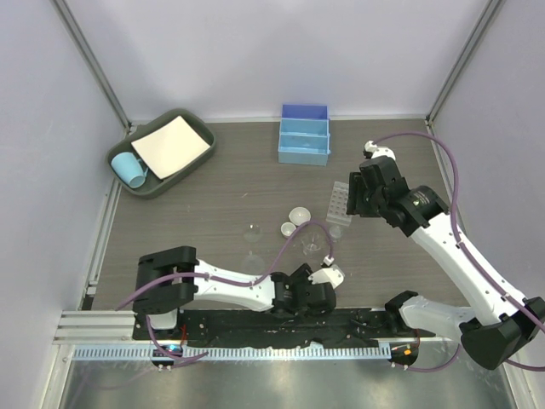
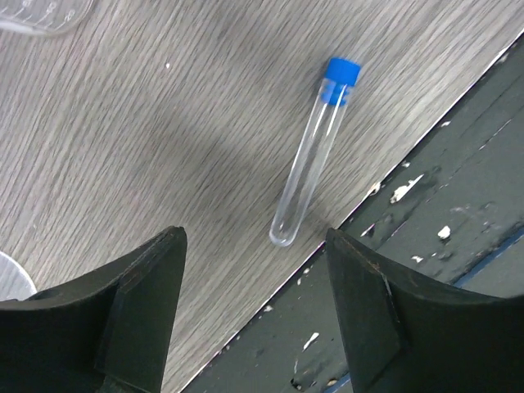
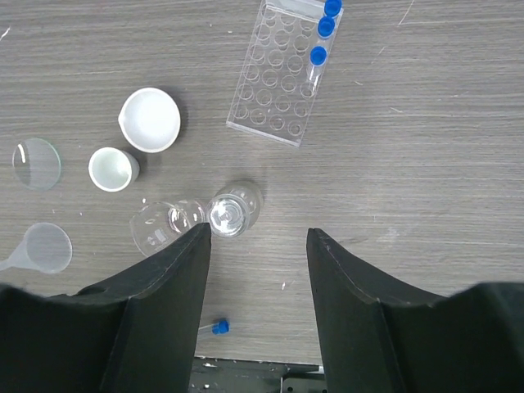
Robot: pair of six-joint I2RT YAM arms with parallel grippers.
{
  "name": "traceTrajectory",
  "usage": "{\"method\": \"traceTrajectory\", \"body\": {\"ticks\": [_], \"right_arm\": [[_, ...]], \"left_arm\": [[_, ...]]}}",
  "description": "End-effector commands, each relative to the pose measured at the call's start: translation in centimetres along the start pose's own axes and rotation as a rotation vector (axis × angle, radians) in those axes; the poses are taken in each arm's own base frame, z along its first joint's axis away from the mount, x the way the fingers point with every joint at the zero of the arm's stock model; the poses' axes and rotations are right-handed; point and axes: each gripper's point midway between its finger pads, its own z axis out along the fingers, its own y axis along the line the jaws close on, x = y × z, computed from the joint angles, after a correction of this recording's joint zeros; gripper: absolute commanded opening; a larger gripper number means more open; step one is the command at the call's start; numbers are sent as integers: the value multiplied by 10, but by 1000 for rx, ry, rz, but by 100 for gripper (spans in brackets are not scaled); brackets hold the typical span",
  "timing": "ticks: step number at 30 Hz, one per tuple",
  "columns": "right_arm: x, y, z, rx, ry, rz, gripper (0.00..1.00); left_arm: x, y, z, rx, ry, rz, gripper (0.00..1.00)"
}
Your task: Organize the chemistry lab equipment
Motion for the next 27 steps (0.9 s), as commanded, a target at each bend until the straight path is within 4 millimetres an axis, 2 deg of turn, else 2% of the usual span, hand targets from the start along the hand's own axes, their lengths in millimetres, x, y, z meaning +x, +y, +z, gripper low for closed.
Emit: {"method": "traceTrajectory", "body": {"ticks": [1, 5, 8, 11, 18, 27], "right_arm": [[5, -1, -5, -14, 3, -8, 56], [5, -1, -6, -16, 0, -16, 56], [6, 0, -5, -16, 3, -20, 56], [7, 1, -3, -20, 10, -21, 56], [10, 3, 2, -22, 24, -29, 56], [17, 8, 11, -38, 42, -30, 55]], "left_arm": [[-29, -14, 3, 22, -93, -22, 72], [-28, -21, 8, 41, -89, -6, 70], [-26, -25, 12, 58, -76, 6, 55], [-22, -30, 15, 82, -71, 15, 49], [-12, -34, 27, 156, -67, -21, 44], [16, -31, 39, 164, -16, -32, 35]]}}
